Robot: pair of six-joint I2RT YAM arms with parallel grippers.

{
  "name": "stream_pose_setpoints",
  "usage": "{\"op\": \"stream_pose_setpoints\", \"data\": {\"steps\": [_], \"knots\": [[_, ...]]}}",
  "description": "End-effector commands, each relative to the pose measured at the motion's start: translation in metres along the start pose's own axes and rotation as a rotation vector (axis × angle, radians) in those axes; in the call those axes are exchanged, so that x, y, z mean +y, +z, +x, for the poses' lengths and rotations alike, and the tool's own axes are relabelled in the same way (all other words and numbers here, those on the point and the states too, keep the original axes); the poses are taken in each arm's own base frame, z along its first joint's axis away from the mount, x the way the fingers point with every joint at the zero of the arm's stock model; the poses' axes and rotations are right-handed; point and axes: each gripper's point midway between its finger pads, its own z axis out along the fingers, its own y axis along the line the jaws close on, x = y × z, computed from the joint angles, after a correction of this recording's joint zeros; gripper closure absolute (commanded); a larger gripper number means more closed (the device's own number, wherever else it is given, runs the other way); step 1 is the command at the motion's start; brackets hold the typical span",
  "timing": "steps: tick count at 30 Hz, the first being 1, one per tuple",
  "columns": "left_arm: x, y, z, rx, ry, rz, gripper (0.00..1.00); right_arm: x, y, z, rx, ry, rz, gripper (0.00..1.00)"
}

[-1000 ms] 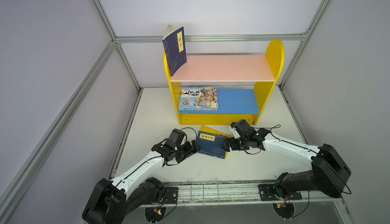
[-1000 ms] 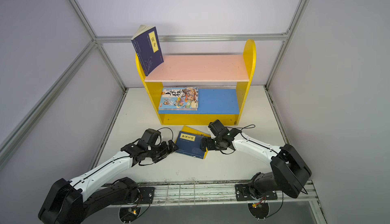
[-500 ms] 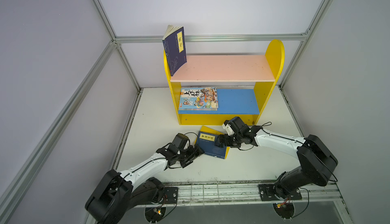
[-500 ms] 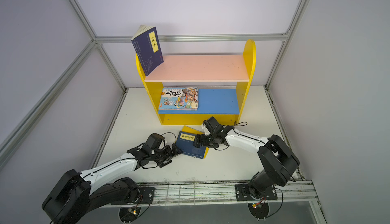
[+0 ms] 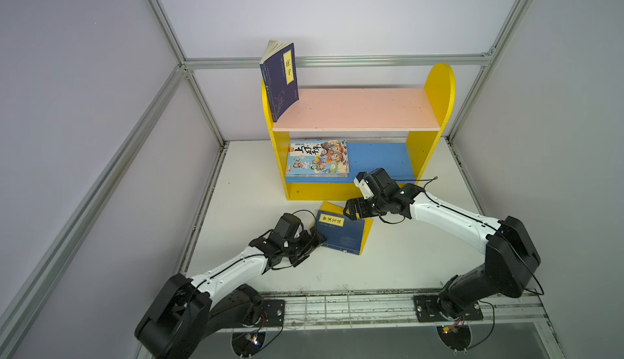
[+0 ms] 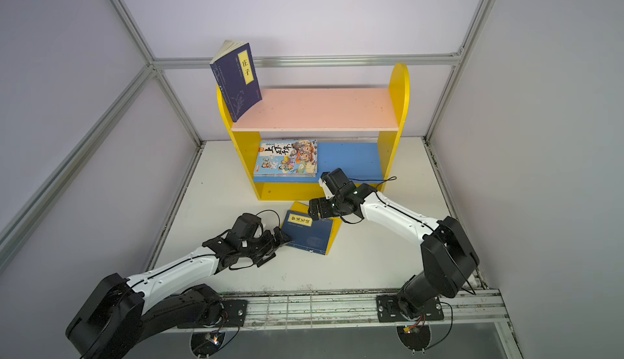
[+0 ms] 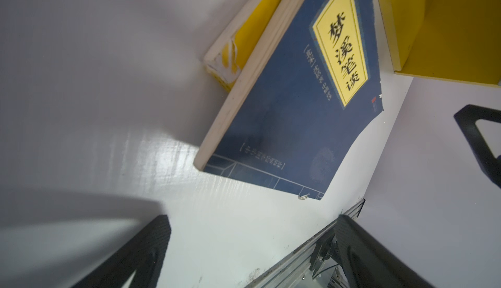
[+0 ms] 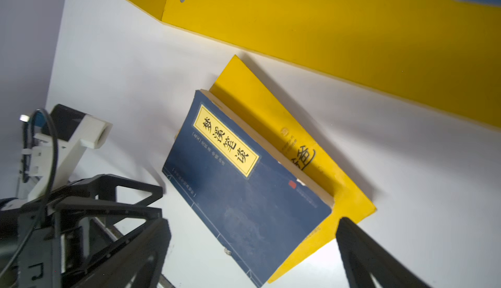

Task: Stacking books/files
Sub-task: Rotate the book on the book.

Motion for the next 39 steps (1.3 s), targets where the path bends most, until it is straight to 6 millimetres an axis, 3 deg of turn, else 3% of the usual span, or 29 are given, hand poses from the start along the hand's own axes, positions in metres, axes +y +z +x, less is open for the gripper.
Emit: {"op": "stream_pose_setpoints", "data": {"steps": [1, 8, 14, 21, 27, 39], "knots": [[0.0, 0.004, 0.002, 0.023, -0.016, -0.008, 0.01, 0.01, 0.012, 0.006, 0.086, -0.162, -0.065, 0.01], [-0.001, 0.009, 0.004, 0.048, -0.02, -0.02, 0.0, 0.017, 0.054, 0.004, 0.158, -0.204, -0.142, 0.01], [0.001, 0.01, 0.005, 0.039, -0.029, -0.025, 0.0, 0.016, 0.075, 0.009, 0.208, -0.202, -0.159, 0.02], [0.004, 0.009, 0.0, 0.0, -0.053, -0.017, 0.0, 0.023, 0.078, 0.028, 0.225, -0.074, -0.232, 0.05], [-0.008, 0.013, -0.003, 0.001, -0.039, 0.021, 0.0, 0.023, 0.078, 0.049, 0.23, 0.031, -0.242, 0.11], [-0.017, 0.016, -0.005, -0.015, -0.021, 0.024, 0.04, 0.023, 0.059, 0.057, 0.194, 0.107, -0.221, 0.24]]}}
